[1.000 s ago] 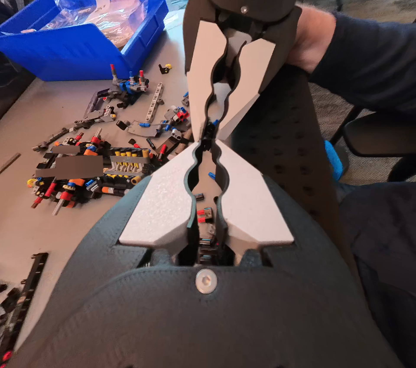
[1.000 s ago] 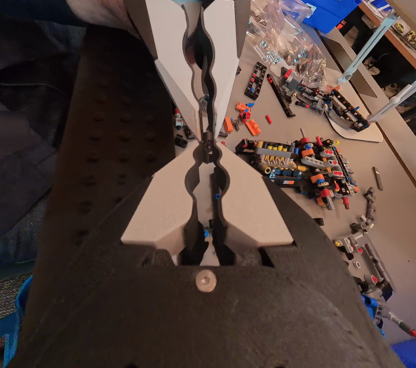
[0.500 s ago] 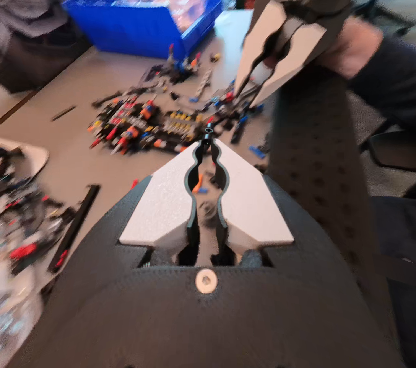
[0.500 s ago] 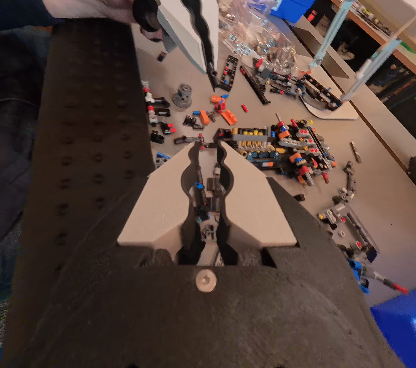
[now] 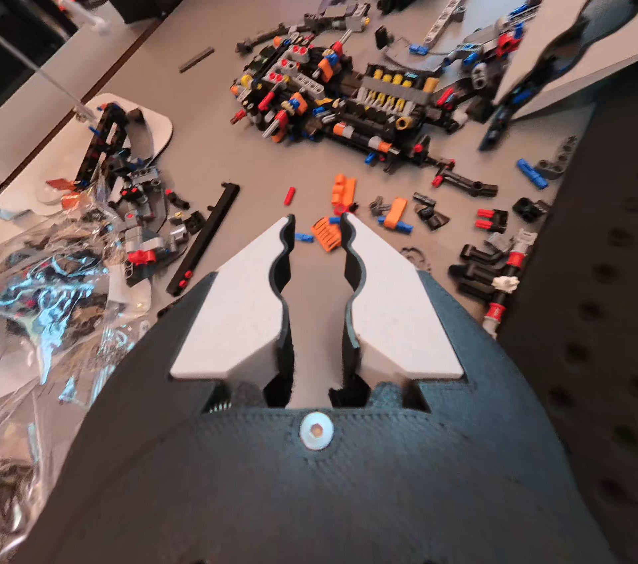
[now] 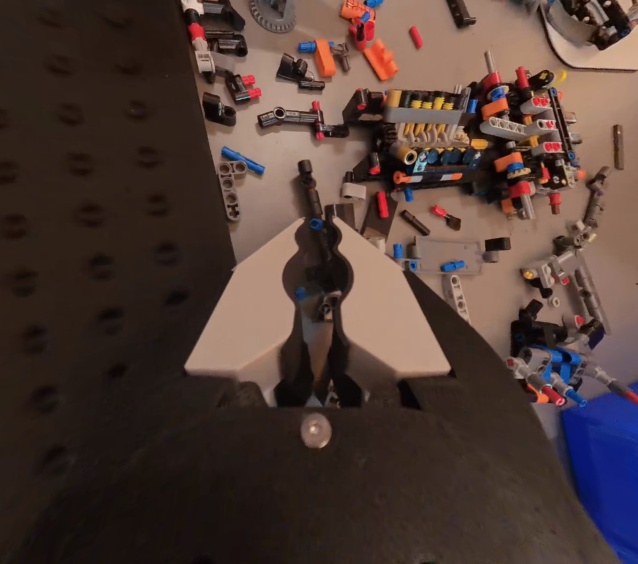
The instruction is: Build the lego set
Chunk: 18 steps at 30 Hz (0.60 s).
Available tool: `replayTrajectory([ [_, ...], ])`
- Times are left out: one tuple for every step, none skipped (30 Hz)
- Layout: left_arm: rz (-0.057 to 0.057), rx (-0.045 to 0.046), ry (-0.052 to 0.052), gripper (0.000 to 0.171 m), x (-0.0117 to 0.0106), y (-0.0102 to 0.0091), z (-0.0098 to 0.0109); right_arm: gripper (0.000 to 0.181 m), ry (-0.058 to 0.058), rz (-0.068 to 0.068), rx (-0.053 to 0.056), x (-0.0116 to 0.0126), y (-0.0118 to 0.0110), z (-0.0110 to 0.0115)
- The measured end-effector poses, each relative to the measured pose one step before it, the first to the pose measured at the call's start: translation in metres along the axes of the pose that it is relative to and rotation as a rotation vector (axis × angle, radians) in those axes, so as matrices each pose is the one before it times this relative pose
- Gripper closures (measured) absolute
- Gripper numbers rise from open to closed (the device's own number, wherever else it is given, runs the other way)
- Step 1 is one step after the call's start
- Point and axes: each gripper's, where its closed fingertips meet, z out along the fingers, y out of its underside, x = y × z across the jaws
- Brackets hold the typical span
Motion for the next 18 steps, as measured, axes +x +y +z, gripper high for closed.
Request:
replayTrajectory([
  [0.0180,0.01702,0.0197,0.146,0.00724,-0.00474,0.00061,0.175,-0.0018,-0.0057,0.0087,-0.00084,-0.00133,-0.00058],
  [0.0275,0.01848,0.0168,0.146,0.00782,-0.00578,0.00078,0.175,0.0026,-0.0024,0.0163,0.00029,-0.00295,-0.00137],
  [0.0324,0.01740,0.0196,0.146,0.00892,-0.00629,0.00103,0.176,0.0060,-0.0027,0.0255,0.00068,-0.00462,-0.00223],
  [0.0352,0.02056,0.0280,0.146,0.01065,-0.00729,0.00167,0.176,-0.0030,-0.0023,0.0320,-0.00061,-0.00554,-0.00235],
  [0.0391,0.02463,0.0306,0.145,0.01139,-0.00819,0.00169,0.176,-0.0026,-0.0020,0.0281,-0.00056,-0.00498,-0.00194],
  [0.0493,0.02307,0.0284,0.144,0.01145,-0.00805,0.00156,0.176,0.0062,-0.0065,0.0157,0.00043,-0.00312,-0.00137],
  [0.0447,0.02378,0.0168,0.144,0.00946,-0.00815,0.00184,0.176,0.0049,-0.0107,0.0086,-0.00005,-0.00204,-0.00054],
  [0.0272,0.02793,0.0282,0.145,0.01016,-0.00848,0.00246,0.176,-0.0018,-0.0106,0.0081,-0.00127,-0.00211,0.00007],
  [0.0185,0.01828,0.0352,0.144,0.01051,-0.00670,0.00360,0.176,0.0000,-0.0097,0.0075,-0.00111,-0.00242,0.00029],
  [0.0298,0.00242,0.0171,0.145,0.00786,-0.00400,0.00458,0.176,0.0002,-0.0098,0.0082,-0.00098,-0.00292,0.00034],
  [0.0336,-0.01593,-0.0024,0.147,0.00431,-0.00090,0.00504,0.176,-0.0039,-0.0103,0.0119,-0.00178,-0.00336,0.00000],
  [0.0240,-0.02221,0.0037,0.149,0.00414,0.00101,0.00516,0.176,-0.0027,-0.0099,0.0138,-0.00166,-0.00360,-0.00028],
  [0.0100,-0.01559,0.0196,0.149,0.00525,0.00143,0.00473,0.176,-0.0040,-0.0065,0.0141,-0.00141,-0.00323,-0.00055],
  [0.0055,-0.01461,0.0106,0.150,0.00284,0.00199,0.00328,0.176,-0.0093,-0.0025,0.0122,-0.00175,-0.00256,-0.00041],
  [0.0076,-0.01247,-0.0080,0.154,-0.00066,0.00191,0.00086,0.176,-0.0058,-0.0046,0.0054,-0.00140,-0.00122,-0.00016],
  [0.0044,-0.00118,-0.0067,0.166,-0.00084,0.00057,-0.00094,0.176,-0.0015,-0.0071,0.0039,-0.00095,-0.00106,-0.00040],
  [0.0025,0.00909,0.0049,0.166,0.00060,-0.00103,-0.00193,0.176,-0.0052,-0.0018,0.0109,-0.00112,-0.00202,-0.00090],
  [-0.0064,0.01319,0.0065,0.166,0.00046,-0.00175,-0.00218,0.176,-0.0054,0.0029,0.0149,-0.00055,-0.00231,-0.00130],
])
